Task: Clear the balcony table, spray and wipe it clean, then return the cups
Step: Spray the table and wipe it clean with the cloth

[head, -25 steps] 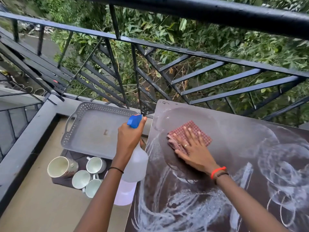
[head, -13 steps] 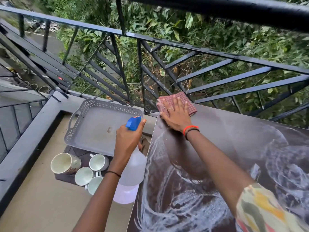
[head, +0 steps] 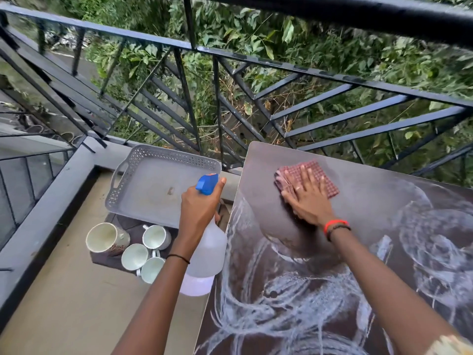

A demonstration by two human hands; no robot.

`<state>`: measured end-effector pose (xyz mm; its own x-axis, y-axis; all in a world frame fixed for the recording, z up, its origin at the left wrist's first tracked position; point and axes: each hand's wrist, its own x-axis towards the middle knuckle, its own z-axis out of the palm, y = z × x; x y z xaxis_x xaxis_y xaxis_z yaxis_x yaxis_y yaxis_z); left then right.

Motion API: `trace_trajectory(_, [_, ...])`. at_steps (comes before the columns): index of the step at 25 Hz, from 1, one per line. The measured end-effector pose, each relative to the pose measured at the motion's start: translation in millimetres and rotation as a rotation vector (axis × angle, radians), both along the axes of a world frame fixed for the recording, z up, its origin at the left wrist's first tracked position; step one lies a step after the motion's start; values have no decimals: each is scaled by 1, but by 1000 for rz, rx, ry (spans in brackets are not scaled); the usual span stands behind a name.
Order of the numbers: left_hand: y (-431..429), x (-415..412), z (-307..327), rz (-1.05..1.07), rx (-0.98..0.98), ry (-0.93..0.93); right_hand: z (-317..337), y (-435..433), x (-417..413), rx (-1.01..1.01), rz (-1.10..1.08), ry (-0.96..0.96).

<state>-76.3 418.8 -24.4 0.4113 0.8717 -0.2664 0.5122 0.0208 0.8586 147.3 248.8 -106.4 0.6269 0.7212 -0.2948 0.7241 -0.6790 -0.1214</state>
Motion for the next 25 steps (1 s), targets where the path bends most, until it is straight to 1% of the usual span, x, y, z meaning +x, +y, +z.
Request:
trace_trajectory(2, [-6, -6, -1, -1, -4, 14, -2, 35, -13, 23, -20, 13])
trace_trajectory(4, [-15, -10, -2, -1, -12, 29, -1, 60, -42, 36, 86, 45])
trace_trajectory(6, [-25, -16, -2, 5, -19, 28, -2, 62, -74, 44, 198, 59])
trace_trajectory(9, [-38, -24, -1, 0, -23, 33, -5, 27, -104, 61, 310, 31])
trace_trajectory(12, [-54, -29, 8, -2, 14, 47, -12, -27, -103, 53, 397, -13])
trace_trajectory(14, [-72, -36, 14, -11, 33, 63, -11, -62, -85, 52, 347, -34])
trace_trajectory(16, [-97, -47, 16, -32, 31, 70, -7, -96, -64, 13, 230, -51])
trace_trajectory(18, [-125, -59, 14, -35, -12, 93, -3, -126, -46, -39, 106, -70])
trace_trajectory(20, [-158, -73, 15, -74, -38, 136, 3, -140, -37, -59, -16, -21])
trace_trajectory(25, [-254, -116, 11, -190, -91, 164, 8, -138, -40, -82, -41, 68])
